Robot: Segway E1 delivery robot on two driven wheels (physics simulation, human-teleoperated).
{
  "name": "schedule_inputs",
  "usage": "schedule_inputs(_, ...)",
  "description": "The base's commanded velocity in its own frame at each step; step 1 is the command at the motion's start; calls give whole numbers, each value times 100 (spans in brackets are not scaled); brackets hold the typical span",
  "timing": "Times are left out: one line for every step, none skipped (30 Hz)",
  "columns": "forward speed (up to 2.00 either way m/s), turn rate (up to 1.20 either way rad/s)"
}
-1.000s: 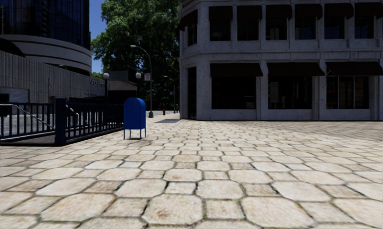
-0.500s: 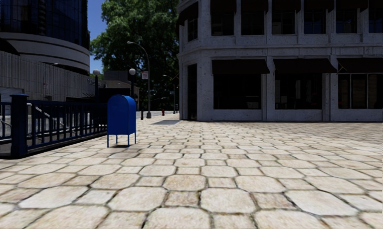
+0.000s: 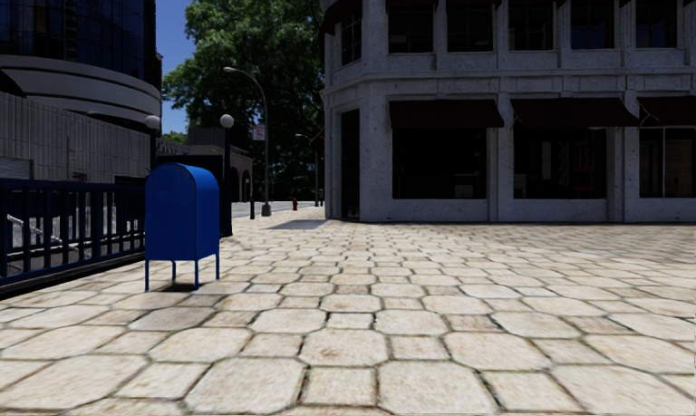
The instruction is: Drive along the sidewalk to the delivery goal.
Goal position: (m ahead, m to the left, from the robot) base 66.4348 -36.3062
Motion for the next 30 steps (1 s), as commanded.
schedule_inputs(200, 0)
schedule_inputs(200, 0)
schedule_inputs(200, 0)
schedule_inputs(200, 0)
schedule_inputs(200, 0)
schedule_inputs(200, 0)
schedule_inputs(200, 0)
schedule_inputs(200, 0)
schedule_inputs(200, 0)
schedule_inputs(200, 0)
schedule_inputs(200, 0)
schedule_inputs(200, 0)
schedule_inputs(200, 0)
schedule_inputs(200, 0)
schedule_inputs(200, 0)
schedule_inputs(200, 0)
schedule_inputs(200, 0)
schedule_inputs(200, 0)
schedule_inputs(200, 3)
schedule_inputs(200, 3)
schedule_inputs(200, 8)
schedule_inputs(200, 13)
schedule_inputs(200, 19)
schedule_inputs(200, 19)
schedule_inputs(200, 24)
schedule_inputs(200, 29)
schedule_inputs(200, 34)
schedule_inputs(200, 36)
schedule_inputs(200, 36)
schedule_inputs(200, 36)
